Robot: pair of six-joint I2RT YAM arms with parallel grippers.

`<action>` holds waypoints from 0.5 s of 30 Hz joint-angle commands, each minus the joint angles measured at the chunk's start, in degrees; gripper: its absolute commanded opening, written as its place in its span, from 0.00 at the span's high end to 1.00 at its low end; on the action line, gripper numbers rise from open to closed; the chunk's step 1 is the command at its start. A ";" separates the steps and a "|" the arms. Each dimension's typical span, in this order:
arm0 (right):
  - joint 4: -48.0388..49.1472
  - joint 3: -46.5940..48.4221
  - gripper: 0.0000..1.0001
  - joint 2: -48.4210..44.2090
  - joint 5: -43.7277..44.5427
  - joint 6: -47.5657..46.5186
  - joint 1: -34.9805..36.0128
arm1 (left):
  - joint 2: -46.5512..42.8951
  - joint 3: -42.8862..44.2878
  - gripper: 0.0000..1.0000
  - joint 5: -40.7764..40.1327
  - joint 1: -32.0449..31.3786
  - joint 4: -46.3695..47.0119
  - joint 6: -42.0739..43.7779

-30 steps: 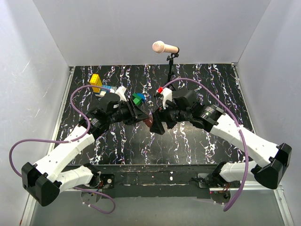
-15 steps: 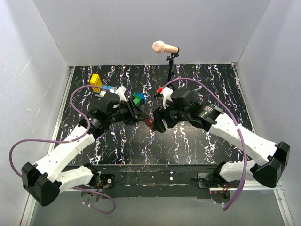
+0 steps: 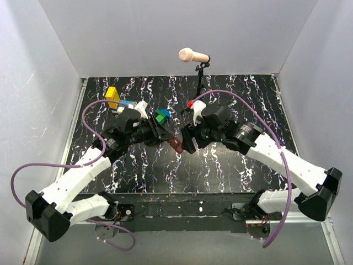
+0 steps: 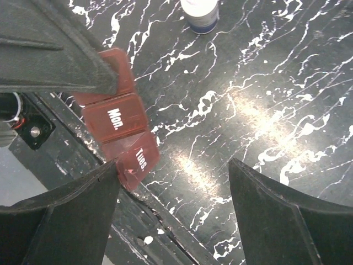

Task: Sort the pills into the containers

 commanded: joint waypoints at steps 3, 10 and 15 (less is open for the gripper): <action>-0.25 2.33 0.17 -2.00 5.21 0.85 -1.36 | -0.74 0.30 1.00 0.75 0.09 -0.39 0.64; -0.77 2.33 0.17 -1.92 4.52 1.73 -3.47 | -1.26 0.13 1.00 0.66 0.09 -0.65 0.72; -0.95 2.15 0.17 -1.13 1.44 2.87 -4.88 | -1.44 0.04 1.00 0.75 0.09 -0.65 0.64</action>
